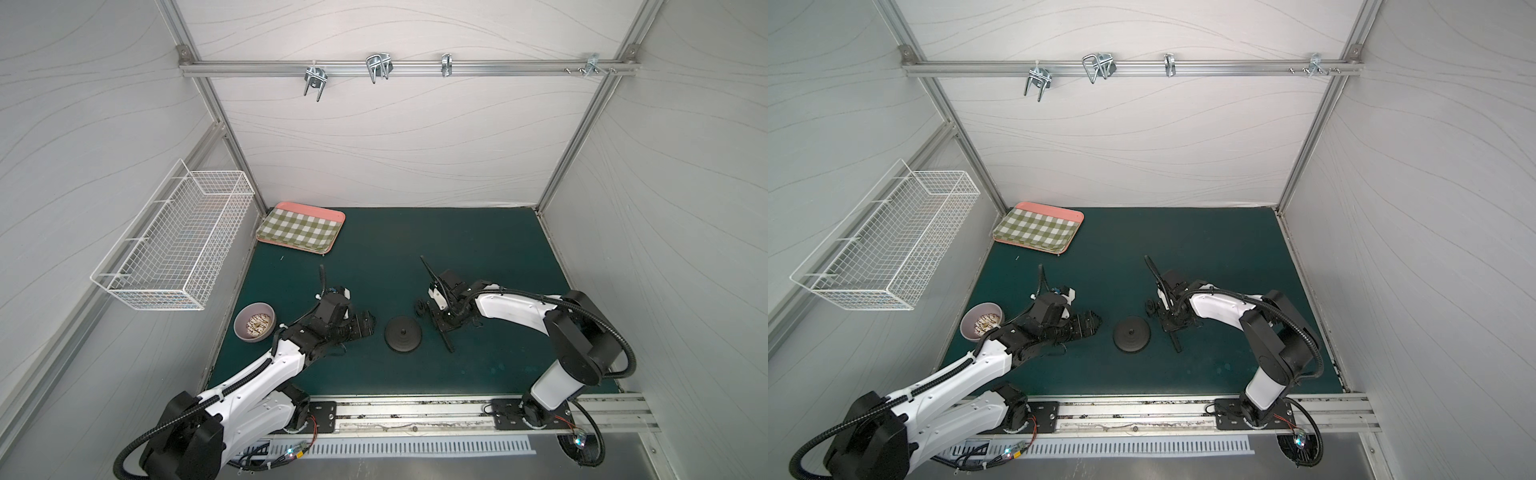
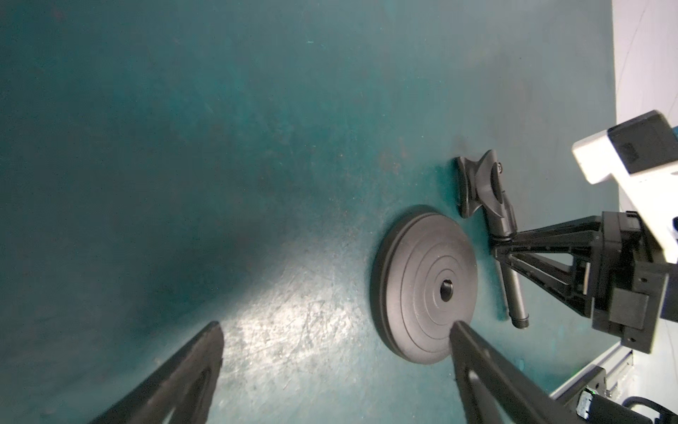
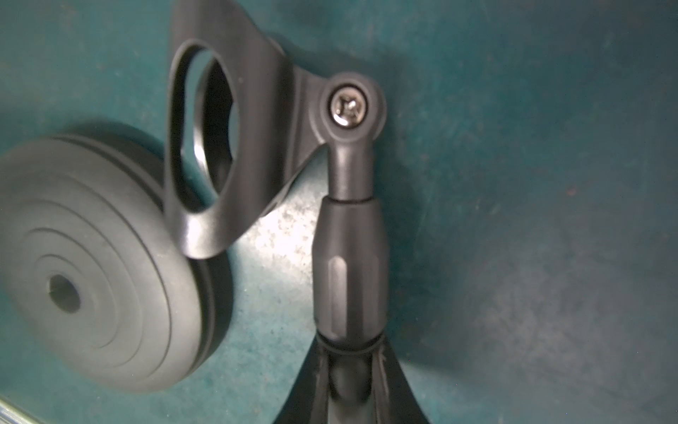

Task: Assemble a microphone stand
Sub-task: Pick up the microphone stand pole from the center of the board.

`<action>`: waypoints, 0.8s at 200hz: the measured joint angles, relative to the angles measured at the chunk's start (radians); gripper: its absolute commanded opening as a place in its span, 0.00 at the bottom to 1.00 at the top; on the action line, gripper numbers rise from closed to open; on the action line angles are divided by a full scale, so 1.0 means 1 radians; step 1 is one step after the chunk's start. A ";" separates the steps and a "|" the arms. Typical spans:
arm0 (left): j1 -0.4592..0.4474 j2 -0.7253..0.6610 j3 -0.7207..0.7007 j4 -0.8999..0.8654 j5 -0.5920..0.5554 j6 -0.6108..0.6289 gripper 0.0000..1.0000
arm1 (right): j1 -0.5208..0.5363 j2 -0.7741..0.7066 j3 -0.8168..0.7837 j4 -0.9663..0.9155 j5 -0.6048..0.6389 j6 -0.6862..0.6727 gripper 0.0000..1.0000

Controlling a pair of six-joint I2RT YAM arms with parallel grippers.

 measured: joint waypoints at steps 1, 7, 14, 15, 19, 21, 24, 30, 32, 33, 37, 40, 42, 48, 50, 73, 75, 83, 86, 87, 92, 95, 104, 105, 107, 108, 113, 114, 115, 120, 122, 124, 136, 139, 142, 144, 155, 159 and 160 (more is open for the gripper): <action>0.000 0.000 0.000 0.000 0.000 0.000 0.97 | 0.000 0.000 0.000 0.000 0.000 0.000 0.11; 0.000 0.000 0.000 0.005 0.003 0.000 0.97 | 0.000 -0.001 -0.002 0.002 0.000 0.000 0.10; 0.000 0.000 0.000 0.010 0.005 -0.001 0.97 | 0.000 -0.003 -0.004 0.004 0.000 0.000 0.09; 0.000 0.000 0.000 0.010 0.005 -0.001 0.97 | 0.000 -0.003 -0.004 0.005 0.000 0.000 0.09; 0.000 0.000 0.000 0.012 0.007 -0.001 0.97 | 0.000 -0.005 -0.006 0.007 0.000 0.000 0.09; 0.000 0.000 0.000 0.013 0.008 -0.002 0.97 | 0.000 -0.006 -0.008 0.009 -0.001 0.000 0.09; 0.000 0.000 0.000 0.014 0.010 -0.002 0.97 | 0.000 -0.008 -0.011 0.011 -0.001 0.000 0.09; 0.000 0.000 0.000 0.017 0.014 -0.002 0.97 | 0.000 -0.012 -0.015 0.017 -0.002 0.000 0.09; 0.000 0.000 0.000 0.018 0.014 -0.002 0.97 | 0.000 -0.014 -0.018 0.019 -0.002 0.000 0.09; 0.000 0.000 0.000 0.018 0.015 -0.002 0.97 | -0.001 -0.015 -0.019 0.021 -0.003 0.000 0.09; 0.000 0.001 0.000 0.020 0.018 -0.003 0.97 | -0.003 -0.019 -0.024 0.026 -0.005 0.000 0.09; 0.000 0.000 0.000 0.021 0.020 -0.002 0.97 | -0.004 -0.022 -0.027 0.029 -0.008 0.000 0.09; 0.000 0.001 0.000 0.023 0.022 -0.002 0.97 | -0.005 -0.025 -0.031 0.032 -0.009 0.000 0.09; 0.000 0.001 0.000 0.025 0.026 -0.003 0.98 | -0.010 -0.035 -0.040 0.040 -0.016 0.000 0.09; 0.000 0.001 0.000 0.026 0.026 -0.003 0.98 | -0.012 -0.039 -0.044 0.041 -0.018 0.000 0.09; 0.000 0.001 0.009 0.029 0.047 -0.003 0.99 | -0.027 -0.127 -0.080 0.061 -0.052 -0.009 0.10; 0.000 0.001 0.011 0.029 0.049 -0.003 0.99 | -0.029 -0.139 -0.082 0.063 -0.055 -0.011 0.10; 0.000 0.002 0.019 0.030 0.059 -0.003 0.99 | -0.035 -0.183 -0.087 0.075 -0.066 -0.016 0.10; 0.000 0.002 0.022 0.032 0.061 -0.003 0.99 | -0.038 -0.203 -0.088 0.081 -0.072 -0.019 0.10; 0.000 0.002 0.024 0.034 0.064 -0.003 0.99 | -0.038 -0.207 -0.089 0.082 -0.074 -0.019 0.10; 0.000 0.002 0.028 0.040 0.069 -0.003 0.99 | -0.043 -0.240 -0.091 0.098 -0.083 -0.023 0.10; 0.000 0.002 0.031 0.043 0.072 -0.004 0.99 | -0.046 -0.257 -0.091 0.106 -0.090 -0.023 0.10; 0.000 0.003 0.040 0.056 0.083 -0.009 0.99 | -0.057 -0.305 -0.093 0.141 -0.111 -0.026 0.10; 0.000 0.004 0.040 0.058 0.085 -0.009 0.99 | -0.058 -0.308 -0.093 0.144 -0.113 -0.027 0.10; 0.000 0.004 0.042 0.062 0.086 -0.010 0.99 | -0.060 -0.319 -0.093 0.153 -0.118 -0.027 0.10; 0.000 0.004 0.043 0.064 0.088 -0.011 0.99 | -0.062 -0.326 -0.094 0.159 -0.122 -0.027 0.10; 0.000 0.005 0.046 0.070 0.093 -0.015 0.99 | -0.068 -0.346 -0.097 0.182 -0.134 -0.028 0.10; 0.000 0.005 0.047 0.072 0.093 -0.016 0.99 | -0.069 -0.352 -0.098 0.189 -0.138 -0.027 0.10; 0.000 0.005 0.048 0.072 0.094 -0.017 0.99 | -0.070 -0.355 -0.098 0.192 -0.140 -0.027 0.10; 0.000 0.006 0.050 0.079 0.100 -0.021 0.99 | -0.077 -0.375 -0.102 0.218 -0.153 -0.028 0.11; 0.000 0.006 0.050 0.081 0.103 -0.023 0.99 | -0.079 -0.381 -0.105 0.228 -0.159 -0.028 0.11; 0.000 0.006 0.050 0.084 0.106 -0.024 0.99 | -0.082 -0.386 -0.106 0.238 -0.164 -0.028 0.11; 0.000 0.006 0.050 0.100 0.125 -0.037 0.99 | -0.090 -0.409 -0.119 0.294 -0.192 -0.028 0.11; 0.000 0.007 0.050 0.102 0.131 -0.041 0.99 | -0.093 -0.412 -0.124 0.309 -0.200 -0.028 0.11; 0.000 0.007 0.050 0.108 0.138 -0.044 0.99 | -0.095 -0.414 -0.127 0.323 -0.208 -0.028 0.11; 0.000 0.007 0.050 0.109 0.142 -0.045 0.99 | -0.096 -0.415 -0.130 0.333 -0.212 -0.027 0.11; 0.000 0.007 0.050 0.132 0.171 -0.052 0.99 | -0.098 -0.417 -0.148 0.385 -0.239 -0.027 0.11; 0.000 0.007 0.050 0.141 0.184 -0.054 0.99 | -0.098 -0.417 -0.155 0.405 -0.249 -0.027 0.11; 0.000 0.007 0.050 0.142 0.187 -0.055 0.99 | -0.098 -0.417 -0.158 0.411 -0.252 -0.028 0.11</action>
